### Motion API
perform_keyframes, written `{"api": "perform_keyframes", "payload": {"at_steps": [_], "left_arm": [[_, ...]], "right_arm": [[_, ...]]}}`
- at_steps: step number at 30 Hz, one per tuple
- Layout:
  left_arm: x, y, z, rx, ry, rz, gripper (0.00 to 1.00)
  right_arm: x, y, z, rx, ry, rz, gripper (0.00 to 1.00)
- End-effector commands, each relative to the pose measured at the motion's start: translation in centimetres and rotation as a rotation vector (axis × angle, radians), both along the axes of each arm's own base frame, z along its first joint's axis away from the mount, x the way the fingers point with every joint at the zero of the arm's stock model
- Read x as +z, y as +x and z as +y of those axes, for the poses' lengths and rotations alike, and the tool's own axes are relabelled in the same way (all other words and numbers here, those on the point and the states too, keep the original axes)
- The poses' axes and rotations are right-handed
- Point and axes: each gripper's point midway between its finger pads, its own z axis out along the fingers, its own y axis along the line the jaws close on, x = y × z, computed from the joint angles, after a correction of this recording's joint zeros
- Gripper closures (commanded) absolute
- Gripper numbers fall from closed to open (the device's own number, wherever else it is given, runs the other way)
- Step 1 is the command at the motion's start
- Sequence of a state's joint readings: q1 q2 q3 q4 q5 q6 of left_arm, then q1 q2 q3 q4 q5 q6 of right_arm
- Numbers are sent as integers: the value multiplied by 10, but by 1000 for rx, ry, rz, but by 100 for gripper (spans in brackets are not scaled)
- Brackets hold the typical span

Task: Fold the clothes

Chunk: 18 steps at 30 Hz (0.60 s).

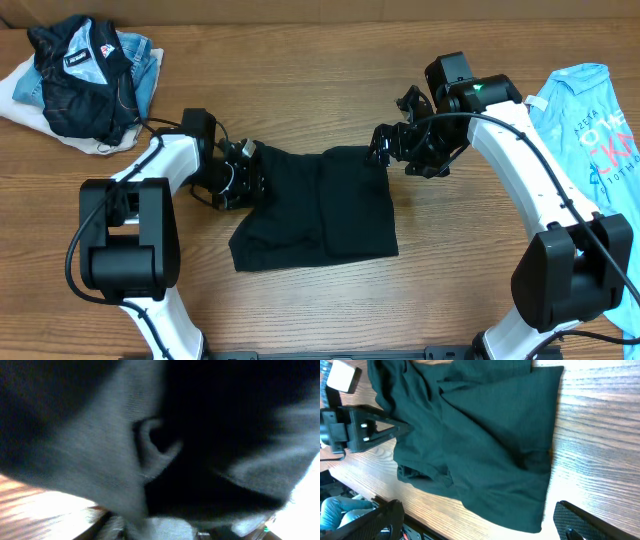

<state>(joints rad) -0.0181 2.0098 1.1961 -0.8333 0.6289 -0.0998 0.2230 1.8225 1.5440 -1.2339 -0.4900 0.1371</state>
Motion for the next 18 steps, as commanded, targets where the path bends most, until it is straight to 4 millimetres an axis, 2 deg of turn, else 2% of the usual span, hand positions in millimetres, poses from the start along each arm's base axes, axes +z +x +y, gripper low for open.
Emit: {"api": "perform_keyframes", "payload": {"at_steps": [1,3,7,12,14,18], "left_arm": [[-53,-41,18,-42,174,163,79],[-53,-42,17,-45,174,163,95],[-54,-43,20,-47,193,165,96],[-62,-52,60,3,417,236,96],[-61,-54,80,26,490,260,96],[-53,-53,105,82,554,299,96]], "right_arm": [[4,2,-2,1,0,-16,0],[4,2,-2,1,-1,-13,0],[4,1,-2,1,-2,-10,0],[4,-2,-3,1,-5,3,0],[4,-2,-3,1,-6,5,0],[4,-2,-3,1,-6,4,0]]}}
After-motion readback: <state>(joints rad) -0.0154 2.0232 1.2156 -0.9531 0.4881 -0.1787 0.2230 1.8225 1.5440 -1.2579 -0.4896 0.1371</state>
